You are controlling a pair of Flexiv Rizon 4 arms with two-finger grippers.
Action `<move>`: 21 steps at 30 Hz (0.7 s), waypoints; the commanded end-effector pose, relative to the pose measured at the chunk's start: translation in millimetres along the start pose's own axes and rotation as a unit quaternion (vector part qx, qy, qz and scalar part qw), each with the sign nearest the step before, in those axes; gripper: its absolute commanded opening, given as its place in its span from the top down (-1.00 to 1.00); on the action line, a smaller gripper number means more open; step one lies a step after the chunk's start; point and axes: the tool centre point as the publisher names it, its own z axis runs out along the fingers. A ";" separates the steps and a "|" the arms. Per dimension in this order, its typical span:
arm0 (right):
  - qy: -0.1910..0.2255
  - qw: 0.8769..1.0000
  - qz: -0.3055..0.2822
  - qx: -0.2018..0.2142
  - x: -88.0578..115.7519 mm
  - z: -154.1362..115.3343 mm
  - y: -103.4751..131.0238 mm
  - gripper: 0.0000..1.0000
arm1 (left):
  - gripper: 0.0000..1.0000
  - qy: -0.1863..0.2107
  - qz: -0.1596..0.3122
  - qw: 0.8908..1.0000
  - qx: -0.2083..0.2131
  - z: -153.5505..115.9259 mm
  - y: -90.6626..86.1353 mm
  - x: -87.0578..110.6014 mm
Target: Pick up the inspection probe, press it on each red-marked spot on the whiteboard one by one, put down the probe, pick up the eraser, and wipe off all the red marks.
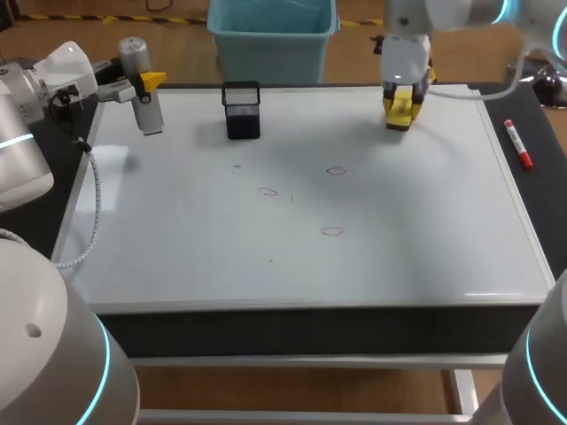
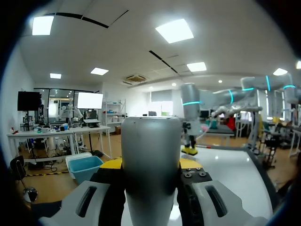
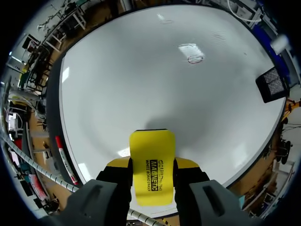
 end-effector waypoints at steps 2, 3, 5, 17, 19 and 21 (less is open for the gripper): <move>-0.007 0.999 0.011 0.050 50.0 -3.4 23.1 1.00 | 1.00 -0.001 0.001 1.000 0.002 0.7 -0.1 -0.1; -0.007 0.999 0.014 0.050 55.1 -2.5 24.8 1.00 | 1.00 -0.001 0.001 1.000 0.002 0.7 -0.1 -0.1; -0.005 0.999 0.023 0.048 65.0 -1.3 27.2 1.00 | 1.00 -0.001 0.001 1.000 0.002 0.7 -0.1 -0.1; -0.027 0.996 0.056 0.057 101.9 4.1 29.1 1.00 | 1.00 -0.001 0.001 1.000 0.002 0.7 -0.1 -0.1; -0.028 0.996 0.060 0.054 106.5 6.5 28.7 1.00 | 1.00 -0.001 0.001 1.000 0.002 0.7 -0.1 -0.1; -0.029 0.996 0.062 0.053 109.9 7.3 28.3 1.00 | 1.00 -0.001 0.001 1.000 0.002 0.7 -0.1 -0.1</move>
